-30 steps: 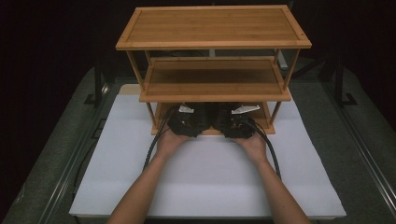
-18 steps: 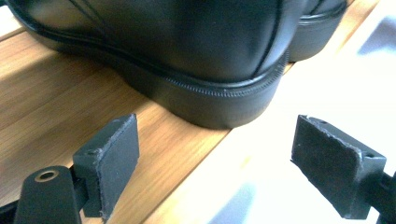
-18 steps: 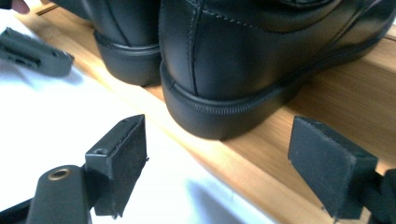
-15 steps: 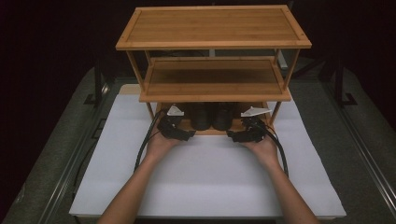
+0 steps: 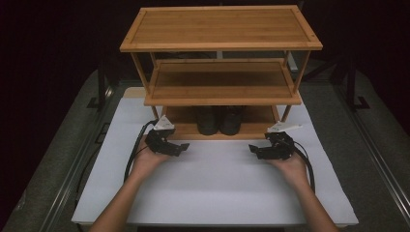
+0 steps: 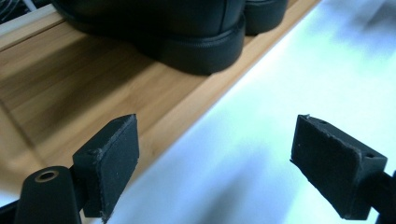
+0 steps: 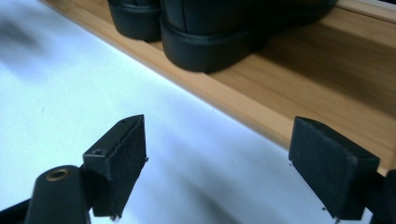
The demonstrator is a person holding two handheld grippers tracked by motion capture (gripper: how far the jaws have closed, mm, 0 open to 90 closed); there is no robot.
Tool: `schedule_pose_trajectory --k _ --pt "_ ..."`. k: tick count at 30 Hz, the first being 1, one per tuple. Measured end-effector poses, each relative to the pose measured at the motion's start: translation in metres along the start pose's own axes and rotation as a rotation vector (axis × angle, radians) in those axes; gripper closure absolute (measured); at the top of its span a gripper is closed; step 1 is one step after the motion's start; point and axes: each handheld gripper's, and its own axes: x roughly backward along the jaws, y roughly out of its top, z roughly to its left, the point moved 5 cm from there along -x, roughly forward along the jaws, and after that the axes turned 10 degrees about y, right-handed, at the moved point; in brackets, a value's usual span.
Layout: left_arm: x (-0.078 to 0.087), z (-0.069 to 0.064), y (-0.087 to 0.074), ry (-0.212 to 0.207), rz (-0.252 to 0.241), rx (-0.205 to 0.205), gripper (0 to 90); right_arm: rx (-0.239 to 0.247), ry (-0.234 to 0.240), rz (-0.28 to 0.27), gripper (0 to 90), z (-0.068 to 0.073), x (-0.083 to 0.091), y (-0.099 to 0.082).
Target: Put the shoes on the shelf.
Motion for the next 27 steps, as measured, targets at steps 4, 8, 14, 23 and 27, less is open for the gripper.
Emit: schedule_pose_trajectory --k 4,8,14,23,27 --pt "0.020 0.000 -0.016 0.010 -0.011 0.021 15.1 0.001 -0.005 -0.001 18.5 0.001 0.016 -0.012" --pt "0.039 0.003 -0.032 0.021 -0.003 0.027 15.1 -0.002 -0.024 0.011 17.5 0.001 0.027 -0.022" --pt "0.064 0.005 -0.058 0.048 0.019 0.022 15.1 -0.018 -0.026 0.030 15.4 0.006 0.047 -0.046" --pt "0.092 0.001 -0.093 0.084 0.057 -0.002 13.8 -0.036 -0.076 0.063 10.4 0.011 0.073 -0.080" --pt "0.100 -0.003 -0.108 0.085 0.087 -0.004 12.2 -0.045 -0.095 0.064 7.3 0.009 0.081 -0.091"
